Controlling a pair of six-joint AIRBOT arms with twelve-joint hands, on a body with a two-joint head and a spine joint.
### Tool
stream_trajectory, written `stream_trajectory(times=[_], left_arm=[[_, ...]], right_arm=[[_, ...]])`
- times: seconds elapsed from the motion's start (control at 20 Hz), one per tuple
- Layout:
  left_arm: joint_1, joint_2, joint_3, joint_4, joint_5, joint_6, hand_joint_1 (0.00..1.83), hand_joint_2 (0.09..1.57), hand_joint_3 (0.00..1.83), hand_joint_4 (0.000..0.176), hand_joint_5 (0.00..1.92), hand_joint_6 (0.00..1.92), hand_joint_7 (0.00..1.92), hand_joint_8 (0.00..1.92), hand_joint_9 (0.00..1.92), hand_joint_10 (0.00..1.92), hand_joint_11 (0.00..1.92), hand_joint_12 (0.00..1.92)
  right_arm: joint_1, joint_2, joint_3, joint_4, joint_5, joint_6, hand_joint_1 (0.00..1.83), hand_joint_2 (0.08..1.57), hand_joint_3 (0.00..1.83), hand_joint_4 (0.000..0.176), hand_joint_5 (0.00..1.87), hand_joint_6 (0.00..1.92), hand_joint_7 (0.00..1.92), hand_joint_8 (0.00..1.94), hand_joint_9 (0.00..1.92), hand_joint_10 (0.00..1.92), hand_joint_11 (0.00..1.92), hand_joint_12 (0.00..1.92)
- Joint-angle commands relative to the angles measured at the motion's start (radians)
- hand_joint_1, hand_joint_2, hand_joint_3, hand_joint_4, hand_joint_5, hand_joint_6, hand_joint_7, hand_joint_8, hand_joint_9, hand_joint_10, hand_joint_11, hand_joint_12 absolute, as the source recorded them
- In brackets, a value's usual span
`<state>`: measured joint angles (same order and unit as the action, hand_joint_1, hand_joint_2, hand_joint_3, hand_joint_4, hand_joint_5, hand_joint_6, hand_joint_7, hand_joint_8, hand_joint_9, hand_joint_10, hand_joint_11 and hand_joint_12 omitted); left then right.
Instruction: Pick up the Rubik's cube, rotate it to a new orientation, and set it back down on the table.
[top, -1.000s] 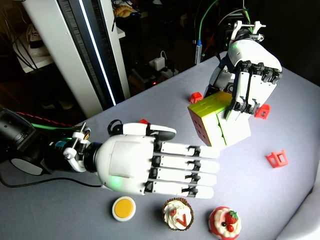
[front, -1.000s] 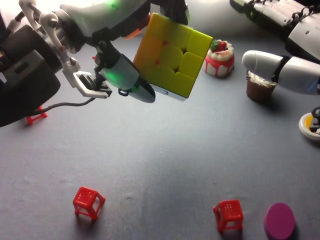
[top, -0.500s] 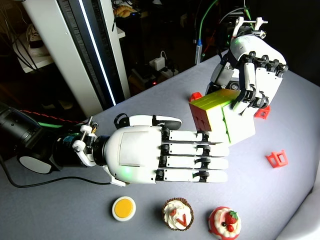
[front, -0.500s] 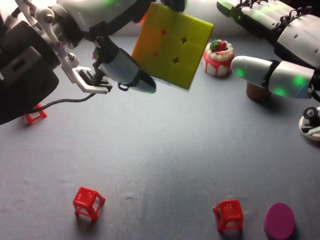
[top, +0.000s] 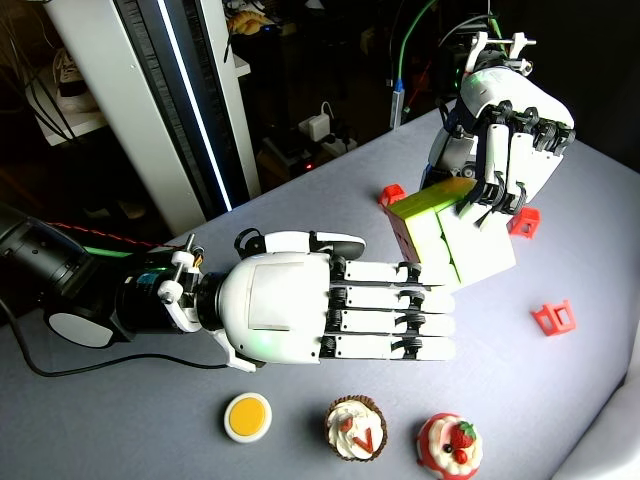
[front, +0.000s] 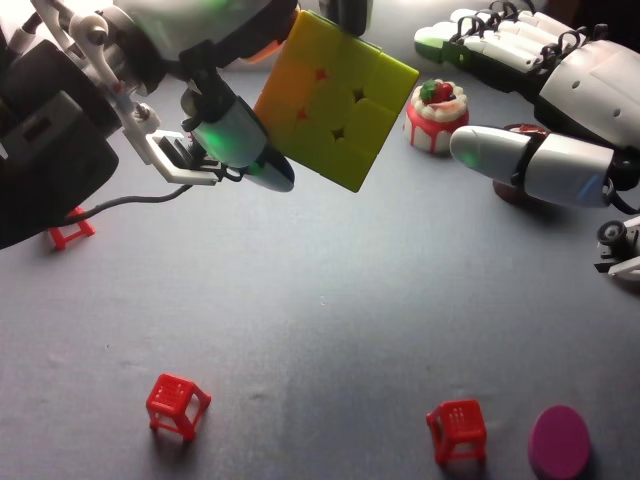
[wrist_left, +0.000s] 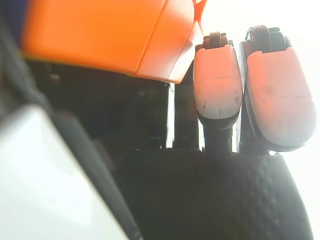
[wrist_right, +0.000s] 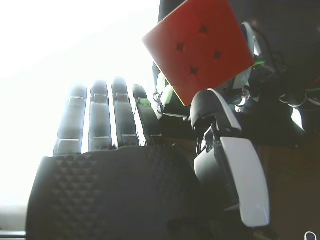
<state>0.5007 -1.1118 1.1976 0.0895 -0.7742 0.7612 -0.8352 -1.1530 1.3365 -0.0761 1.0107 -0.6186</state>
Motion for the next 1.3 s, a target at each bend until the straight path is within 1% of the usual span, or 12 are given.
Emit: stream_trajectory(times=[0.0,0.05,0.25,0.45,0.5,0.6,0.65,0.7,0.8,0.9,1.15,1.25], left_arm=[[-0.022,-0.001,-0.003,-0.015,-0.155,-0.006,1.44,0.46,1.69,0.0,1.21,1.92,1.09,1.92,1.55,1.92,1.68,1.92],[-0.022,0.0,-0.003,-0.016,-0.156,-0.006,1.56,0.5,1.38,0.0,1.26,1.92,1.37,1.92,1.57,1.92,1.67,1.92],[-0.022,-0.001,-0.002,-0.016,-0.155,-0.007,1.52,0.6,1.11,0.0,1.22,1.92,1.37,1.92,1.5,1.92,1.61,1.92],[-0.022,-0.005,0.001,-0.02,-0.147,-0.006,1.44,0.68,0.97,0.0,1.3,1.92,1.34,1.92,1.39,1.92,1.5,1.92],[-0.022,-0.005,0.002,-0.021,-0.145,-0.006,1.41,0.58,1.4,0.0,1.22,1.92,1.05,1.91,1.36,1.92,1.46,1.92],[-0.022,-0.006,0.003,-0.024,-0.143,-0.005,1.45,0.65,1.19,0.0,1.22,1.92,1.29,1.92,1.45,1.92,1.55,1.92],[-0.022,-0.007,0.005,-0.027,-0.142,-0.005,1.06,0.82,0.45,0.0,1.27,1.92,1.41,1.92,1.51,1.92,1.62,1.92],[-0.021,-0.006,0.006,-0.032,-0.142,-0.004,1.03,0.89,0.26,0.0,1.28,1.92,1.42,1.92,1.52,1.92,1.63,1.92],[-0.019,-0.006,0.008,-0.037,-0.142,-0.004,1.43,0.74,0.56,0.0,1.2,1.92,1.37,1.92,1.5,1.92,1.61,1.92],[-0.019,-0.006,0.009,-0.038,-0.14,-0.003,1.42,0.69,0.62,0.0,1.2,1.92,1.35,1.92,1.46,1.92,1.55,1.92],[-0.016,-0.008,0.014,-0.048,-0.131,0.0,1.51,0.76,0.76,0.0,1.12,1.92,1.29,1.92,1.4,1.92,1.5,1.92],[-0.015,-0.009,0.016,-0.051,-0.129,0.001,1.47,0.75,0.8,0.0,1.06,1.92,1.26,1.92,1.38,1.92,1.47,1.92]], right_arm=[[0.017,-0.003,0.004,0.017,0.118,0.006,0.0,1.38,0.0,0.0,0.06,0.1,0.18,0.0,0.13,0.08,0.0,0.86],[0.017,-0.003,0.004,0.015,0.118,0.006,0.0,1.38,0.0,0.0,0.1,0.1,0.2,0.01,0.14,0.1,0.0,0.89],[0.017,-0.008,0.003,0.005,0.115,0.006,0.0,1.37,0.0,0.0,0.07,0.02,0.05,0.01,0.02,0.03,0.0,0.06],[0.017,-0.013,0.002,-0.015,0.113,0.006,0.0,1.37,0.0,0.0,0.07,0.01,0.05,0.02,0.01,0.03,0.0,0.0],[0.017,-0.014,0.002,-0.02,0.113,0.006,0.0,1.37,0.0,0.0,0.14,0.04,0.09,0.03,0.06,0.05,0.02,0.01],[0.017,-0.016,0.0,-0.03,0.113,0.006,0.0,1.38,0.0,0.0,0.13,0.03,0.1,0.03,0.07,0.05,0.04,0.02],[0.017,-0.016,-0.002,-0.036,0.113,0.006,0.0,1.38,0.0,0.0,0.17,0.01,0.17,0.01,0.15,0.05,0.0,0.61],[0.017,-0.016,-0.005,-0.041,0.113,0.006,0.0,1.37,0.0,0.0,0.18,0.0,0.18,0.01,0.16,0.06,0.0,0.74],[0.017,-0.016,-0.01,-0.052,0.114,0.006,0.0,1.37,0.0,0.0,0.14,0.01,0.23,0.0,0.15,0.62,0.0,1.36],[0.017,-0.015,-0.015,-0.059,0.118,0.006,0.0,1.38,0.0,0.0,0.11,0.0,0.25,0.01,0.01,1.01,0.0,1.49],[0.017,-0.014,-0.033,-0.084,0.133,0.006,0.0,1.41,0.0,0.0,0.08,0.78,0.28,0.69,0.1,1.23,0.0,1.67],[0.017,-0.01,-0.041,-0.088,0.141,0.006,0.0,1.41,0.0,0.0,0.08,0.66,0.24,0.59,0.07,1.19,0.0,1.61]])
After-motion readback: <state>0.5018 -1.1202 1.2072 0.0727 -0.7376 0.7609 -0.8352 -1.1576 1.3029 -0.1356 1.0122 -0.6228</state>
